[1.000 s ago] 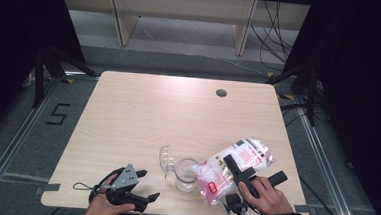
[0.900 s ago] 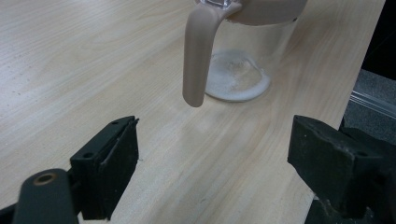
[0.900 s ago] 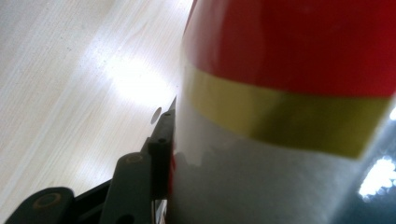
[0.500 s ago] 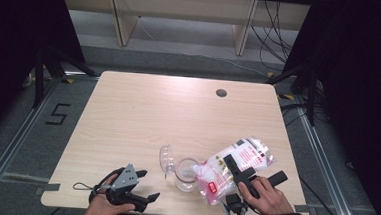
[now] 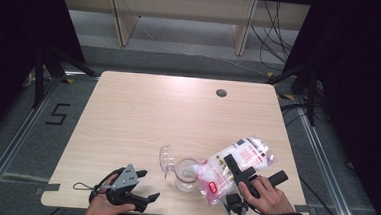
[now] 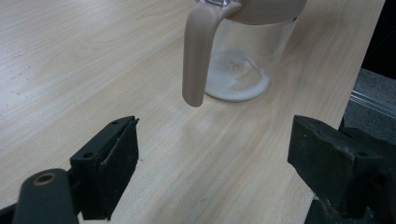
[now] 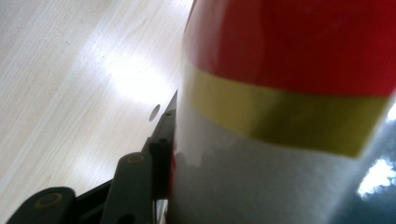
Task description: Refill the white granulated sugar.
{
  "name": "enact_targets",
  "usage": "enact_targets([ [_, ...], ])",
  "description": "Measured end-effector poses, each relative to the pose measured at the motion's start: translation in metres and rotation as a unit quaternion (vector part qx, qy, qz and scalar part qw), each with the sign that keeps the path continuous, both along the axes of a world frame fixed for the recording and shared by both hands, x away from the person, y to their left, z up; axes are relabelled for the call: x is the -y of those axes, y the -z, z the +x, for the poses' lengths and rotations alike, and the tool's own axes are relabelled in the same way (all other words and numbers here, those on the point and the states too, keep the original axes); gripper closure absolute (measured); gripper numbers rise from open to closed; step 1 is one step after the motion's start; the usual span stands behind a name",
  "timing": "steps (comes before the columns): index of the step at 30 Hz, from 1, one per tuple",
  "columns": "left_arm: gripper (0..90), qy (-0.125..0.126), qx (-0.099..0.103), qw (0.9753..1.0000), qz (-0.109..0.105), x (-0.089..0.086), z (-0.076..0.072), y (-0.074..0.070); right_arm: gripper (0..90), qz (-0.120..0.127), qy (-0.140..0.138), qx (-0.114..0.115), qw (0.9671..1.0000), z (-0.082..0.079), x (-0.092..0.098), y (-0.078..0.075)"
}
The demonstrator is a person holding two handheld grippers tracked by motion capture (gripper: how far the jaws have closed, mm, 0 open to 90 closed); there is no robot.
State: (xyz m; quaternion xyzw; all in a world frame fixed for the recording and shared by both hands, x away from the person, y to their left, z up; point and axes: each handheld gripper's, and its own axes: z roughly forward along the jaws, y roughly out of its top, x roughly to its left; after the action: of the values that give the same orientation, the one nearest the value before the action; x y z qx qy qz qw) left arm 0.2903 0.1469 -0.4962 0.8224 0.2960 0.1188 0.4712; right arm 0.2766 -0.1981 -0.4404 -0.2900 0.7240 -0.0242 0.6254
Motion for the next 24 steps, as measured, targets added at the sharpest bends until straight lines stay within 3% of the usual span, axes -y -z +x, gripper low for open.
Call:
enact_targets([
  [2, 15.9, -0.001, -0.002, 1.0, -0.001, 0.0002, -0.0002, 0.0001, 55.7, 0.0, 0.001, 0.005, 1.0, -0.0001, 0.0006, -0.0001],
  [4, 15.9, -0.001, -0.001, 1.0, 0.0, 0.0, -0.0001, 0.0, 55.8, -0.025, -0.004, 0.001, 0.9997, 0.001, -0.0018, -0.0038],
  [6, 15.9, 0.008, 0.009, 0.9999, 0.008, -0.001, 0.0012, -0.0006, 55.8, -0.029, -0.003, 0.002, 0.9996, 0.0005, -0.0018, -0.0041],
  [8, 15.9, -0.001, -0.001, 1.0, -0.001, 0.0, -0.0002, 0.0, 55.9, -0.02, 0.002, 0.002, 0.9998, -0.0003, -0.0008, -0.0029],
  [9, 15.9, 0.008, 0.009, 0.9999, 0.007, -0.0011, 0.0013, -0.0007, 55.9, -0.031, 0.003, 0.004, 0.9995, -0.0005, -0.0017, -0.0045],
  [10, 15.9, 0.0, 0.0, 1.0, 0.001, -0.0002, 0.0, -0.0001, 56.0, -0.028, 0.003, 0.004, 0.9996, -0.0006, -0.0015, -0.0041],
  [13, 15.9, 0.007, 0.01, 0.9999, 0.007, -0.001, 0.0012, -0.0006, 56.1, -0.025, 0.0, 0.003, 0.9997, -0.0002, -0.0018, -0.0036],
  [14, 15.9, -0.002, -0.001, 1.0, -0.001, 0.0001, -0.0004, 0.0002, 56.1, -0.026, 0.007, 0.002, 0.9996, -0.0008, -0.0009, -0.0037],
  [15, 15.9, -0.001, -0.001, 1.0, 0.0, 0.0, -0.0002, 0.0, 56.1, -0.02, 0.005, -0.002, 0.9998, -0.0005, -0.0008, -0.0027],
  [16, 15.9, -0.001, 0.0, 1.0, -0.001, 0.0, -0.0002, 0.0001, 56.2, -0.03, -0.004, 0.003, 0.9995, 0.0005, -0.0019, -0.0041],
  [19, 15.9, 0.007, 0.009, 0.9999, 0.007, -0.0011, 0.0011, -0.0008, 56.2, -0.023, 0.002, 0.0, 0.9997, -0.0001, -0.0012, -0.0032],
  [24, 15.9, 0.012, 0.007, 0.9998, 0.013, -0.002, 0.0014, -0.0015, 56.4, -0.027, 0.0, 0.002, 0.9996, -0.0003, -0.0018, -0.0037],
])
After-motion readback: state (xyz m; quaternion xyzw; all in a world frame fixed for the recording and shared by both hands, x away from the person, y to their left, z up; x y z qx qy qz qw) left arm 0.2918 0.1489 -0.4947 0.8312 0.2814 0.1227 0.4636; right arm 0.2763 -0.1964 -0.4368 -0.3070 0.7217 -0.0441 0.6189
